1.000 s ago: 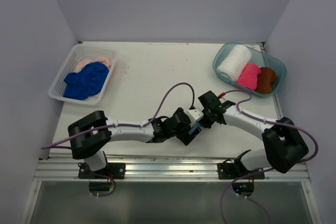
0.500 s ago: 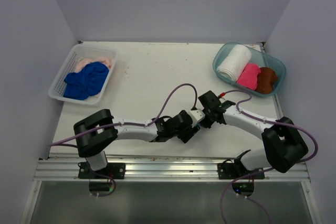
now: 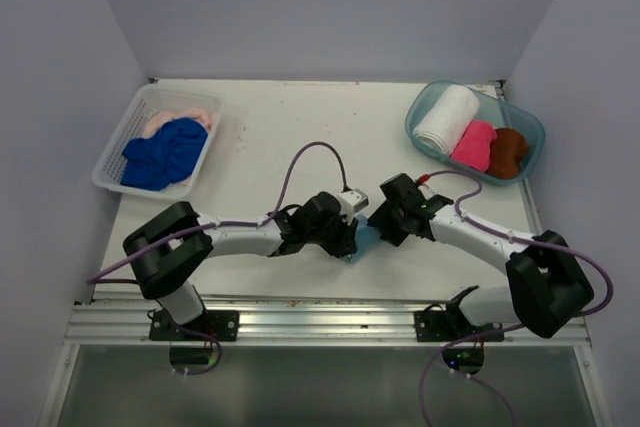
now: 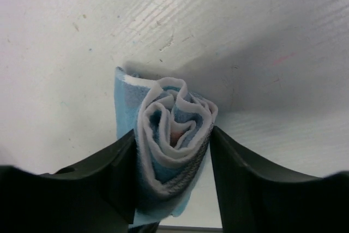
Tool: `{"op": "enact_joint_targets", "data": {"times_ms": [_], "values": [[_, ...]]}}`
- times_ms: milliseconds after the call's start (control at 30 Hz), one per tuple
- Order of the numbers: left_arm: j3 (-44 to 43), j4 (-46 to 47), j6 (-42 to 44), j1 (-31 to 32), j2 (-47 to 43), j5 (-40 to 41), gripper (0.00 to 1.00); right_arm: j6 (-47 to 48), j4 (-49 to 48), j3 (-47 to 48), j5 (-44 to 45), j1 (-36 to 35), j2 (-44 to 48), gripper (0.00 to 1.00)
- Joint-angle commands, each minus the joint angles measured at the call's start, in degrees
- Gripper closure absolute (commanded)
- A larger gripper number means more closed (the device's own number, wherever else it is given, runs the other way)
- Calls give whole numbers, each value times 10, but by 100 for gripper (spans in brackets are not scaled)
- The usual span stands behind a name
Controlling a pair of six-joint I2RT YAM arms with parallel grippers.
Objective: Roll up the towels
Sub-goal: Roll the towel
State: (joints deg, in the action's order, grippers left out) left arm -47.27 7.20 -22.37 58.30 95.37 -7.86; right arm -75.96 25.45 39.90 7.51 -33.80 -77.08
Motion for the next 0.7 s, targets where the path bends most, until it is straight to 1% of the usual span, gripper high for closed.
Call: {"op": "enact_joint_targets", "data": {"times_ms": [0, 67, 167, 267, 333, 467, 567, 667], "values": [[31, 44, -55, -36, -24, -119, 90, 35, -34, -7, 19, 3, 33, 44], [45, 63, -71, -52, -19, -151, 92, 57, -37, -7, 16, 3, 46, 37], [72, 105, -104, -71, -10, -193, 93, 80, -38, -17, 11, 3, 75, 33], [96, 144, -136, -86, -3, -216, 96, 93, -51, -43, 3, 3, 118, 27], [107, 166, -149, -90, 1, -224, 96, 100, -73, -71, -12, 3, 153, 25], [121, 192, -180, -101, 10, -238, 96, 96, -126, -122, -41, 2, 192, 21], [126, 200, -188, -107, 16, -244, 96, 86, -167, -153, -62, -5, 197, 20], [128, 207, -196, -108, 23, -249, 96, 72, -205, -166, -65, -24, 177, 19]]}}
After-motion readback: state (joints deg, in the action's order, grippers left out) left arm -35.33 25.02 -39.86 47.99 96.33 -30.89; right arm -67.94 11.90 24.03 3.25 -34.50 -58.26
